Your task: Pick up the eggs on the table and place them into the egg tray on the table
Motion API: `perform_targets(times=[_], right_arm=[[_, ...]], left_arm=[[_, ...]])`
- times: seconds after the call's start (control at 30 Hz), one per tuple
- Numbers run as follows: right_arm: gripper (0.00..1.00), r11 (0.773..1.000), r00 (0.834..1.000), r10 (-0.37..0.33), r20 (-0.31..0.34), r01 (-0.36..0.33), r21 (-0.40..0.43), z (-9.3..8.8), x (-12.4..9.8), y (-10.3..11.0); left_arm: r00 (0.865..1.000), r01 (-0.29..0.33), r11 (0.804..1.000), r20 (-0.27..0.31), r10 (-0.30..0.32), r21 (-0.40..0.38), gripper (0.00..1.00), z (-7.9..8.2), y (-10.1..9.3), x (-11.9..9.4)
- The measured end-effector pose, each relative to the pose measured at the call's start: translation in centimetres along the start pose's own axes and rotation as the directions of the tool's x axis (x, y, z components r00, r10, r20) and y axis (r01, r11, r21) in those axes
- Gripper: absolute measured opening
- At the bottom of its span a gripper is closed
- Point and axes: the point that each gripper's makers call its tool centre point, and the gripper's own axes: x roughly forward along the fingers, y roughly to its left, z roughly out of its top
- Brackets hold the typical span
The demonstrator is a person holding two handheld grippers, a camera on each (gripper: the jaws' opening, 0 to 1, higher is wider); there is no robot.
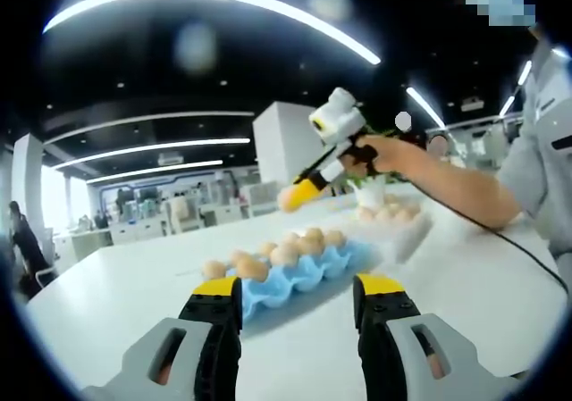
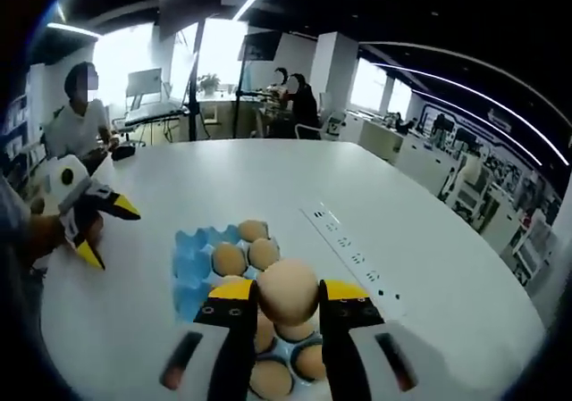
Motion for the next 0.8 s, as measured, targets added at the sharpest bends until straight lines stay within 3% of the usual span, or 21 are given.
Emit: perform_targets(times=[0.27,0.8], right_arm=[[0.29,0.999,0.999,0.040,0.037,-0.040,0.001,2.0,1.1,1.4],[0.29,0.997,0.994,0.069,0.086,-0.066,-0.043,3.5,3.5,3.5]], left_arm=[[1.000,-0.004,1.000,-0.003,0.004,-0.003,0.50,-0.1,0.1,-0.1],[1.000,-0.004,1.000,-0.004,0.004,-0.008,0.50,-0.2,0.2,-0.1]])
